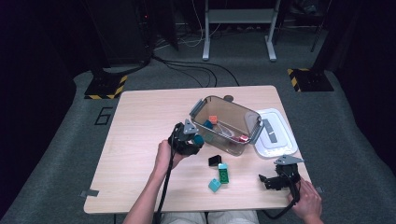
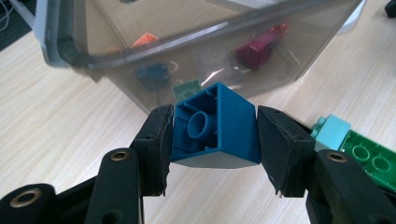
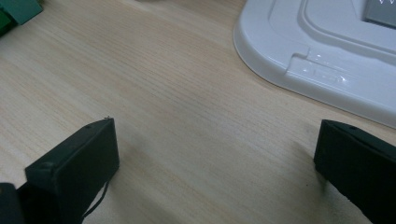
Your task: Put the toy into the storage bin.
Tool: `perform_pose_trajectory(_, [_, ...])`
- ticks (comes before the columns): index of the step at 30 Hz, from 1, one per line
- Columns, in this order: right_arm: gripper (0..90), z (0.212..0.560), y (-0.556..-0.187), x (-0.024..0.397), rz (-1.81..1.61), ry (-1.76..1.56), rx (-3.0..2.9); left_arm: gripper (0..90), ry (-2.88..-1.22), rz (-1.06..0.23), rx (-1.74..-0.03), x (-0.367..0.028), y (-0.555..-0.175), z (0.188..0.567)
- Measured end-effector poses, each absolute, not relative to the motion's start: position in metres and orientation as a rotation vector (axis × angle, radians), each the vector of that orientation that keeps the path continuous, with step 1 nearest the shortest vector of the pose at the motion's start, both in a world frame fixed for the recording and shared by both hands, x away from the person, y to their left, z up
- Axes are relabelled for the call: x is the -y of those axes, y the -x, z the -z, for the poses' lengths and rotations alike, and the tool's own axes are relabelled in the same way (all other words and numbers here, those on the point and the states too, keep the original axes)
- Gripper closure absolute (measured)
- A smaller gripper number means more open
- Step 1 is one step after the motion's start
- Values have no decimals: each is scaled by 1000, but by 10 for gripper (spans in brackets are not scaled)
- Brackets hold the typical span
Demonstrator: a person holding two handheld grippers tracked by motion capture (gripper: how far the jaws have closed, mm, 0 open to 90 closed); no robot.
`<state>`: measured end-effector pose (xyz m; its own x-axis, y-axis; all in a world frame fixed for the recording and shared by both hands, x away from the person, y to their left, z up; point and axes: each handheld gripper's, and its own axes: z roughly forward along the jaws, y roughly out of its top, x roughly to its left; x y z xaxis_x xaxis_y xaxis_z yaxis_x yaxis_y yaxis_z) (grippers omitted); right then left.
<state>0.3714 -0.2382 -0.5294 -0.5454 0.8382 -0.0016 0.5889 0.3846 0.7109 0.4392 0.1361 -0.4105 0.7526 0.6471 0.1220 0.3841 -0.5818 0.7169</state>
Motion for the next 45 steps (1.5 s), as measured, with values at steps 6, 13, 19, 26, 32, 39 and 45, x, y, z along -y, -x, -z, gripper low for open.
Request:
perform_pose_trajectory(6, [0, 529, -371, 238, -954, -1241, -2286, 477, -2243, -520, -759, -130, -449, 394])
perform_pose_trajectory(13, [0, 529, -371, 238, -953, -1243, -2286, 477, -2224, -541, -757, -124, -461, 380])
perform_pose_trajectory(19, [0, 529, -371, 238, -953, -1248, -2285, 477, -2212, -553, -765, -118, -475, 372])
perform_pose_trajectory(26, [0, 529, -371, 238, -954, -1247, -2284, 478, -2222, -558, -789, -112, -493, 367])
perform_pose_trajectory(32, [0, 529, -371, 238, -956, -1248, -2285, 477, -2231, -564, -812, -107, -506, 368])
perform_pose_trajectory(39, [0, 529, -371, 238, -956, -1251, -2283, 477, -2252, -551, -841, -103, -520, 373])
perform_pose_trajectory(45, [0, 529, -371, 238, -956, -1248, -2284, 475, -2271, -533, -875, -98, -530, 380])
